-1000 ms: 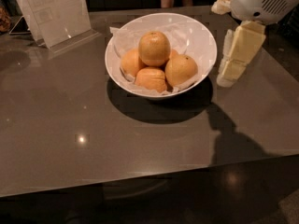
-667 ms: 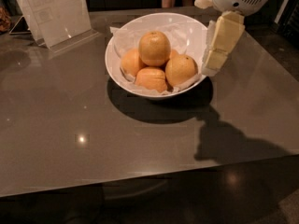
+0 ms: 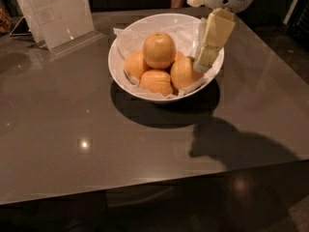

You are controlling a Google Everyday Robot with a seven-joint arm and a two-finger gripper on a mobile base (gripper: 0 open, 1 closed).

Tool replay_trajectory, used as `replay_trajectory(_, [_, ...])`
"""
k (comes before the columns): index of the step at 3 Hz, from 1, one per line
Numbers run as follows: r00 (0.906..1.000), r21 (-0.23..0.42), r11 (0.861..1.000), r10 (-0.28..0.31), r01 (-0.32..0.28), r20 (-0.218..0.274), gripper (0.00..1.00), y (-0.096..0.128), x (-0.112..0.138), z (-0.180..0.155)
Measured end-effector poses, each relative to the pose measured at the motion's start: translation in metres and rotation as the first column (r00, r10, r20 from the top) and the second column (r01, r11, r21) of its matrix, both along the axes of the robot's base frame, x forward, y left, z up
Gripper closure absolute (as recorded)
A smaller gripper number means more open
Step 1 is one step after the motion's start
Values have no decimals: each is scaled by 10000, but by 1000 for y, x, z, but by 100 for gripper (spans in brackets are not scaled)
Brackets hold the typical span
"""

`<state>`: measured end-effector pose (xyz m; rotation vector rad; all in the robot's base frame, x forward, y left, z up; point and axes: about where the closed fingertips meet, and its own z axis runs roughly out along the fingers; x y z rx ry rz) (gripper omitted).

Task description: Pick orange from white bowl

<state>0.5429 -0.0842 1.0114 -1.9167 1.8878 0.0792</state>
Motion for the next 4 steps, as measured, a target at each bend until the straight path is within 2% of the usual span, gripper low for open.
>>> replay_trajectory(1, [9999, 381, 9993, 51, -55, 103, 0, 3, 10, -1])
replay_trajectory(2, [9989, 701, 9965, 459, -459, 10, 0, 16, 30, -6])
replay_trajectory(3, [9973, 897, 9935, 723, -706, -155, 0, 27, 47, -14])
replay_trajectory(4, [9952, 1086, 9914, 794, -729, -569, 0, 35, 61, -30])
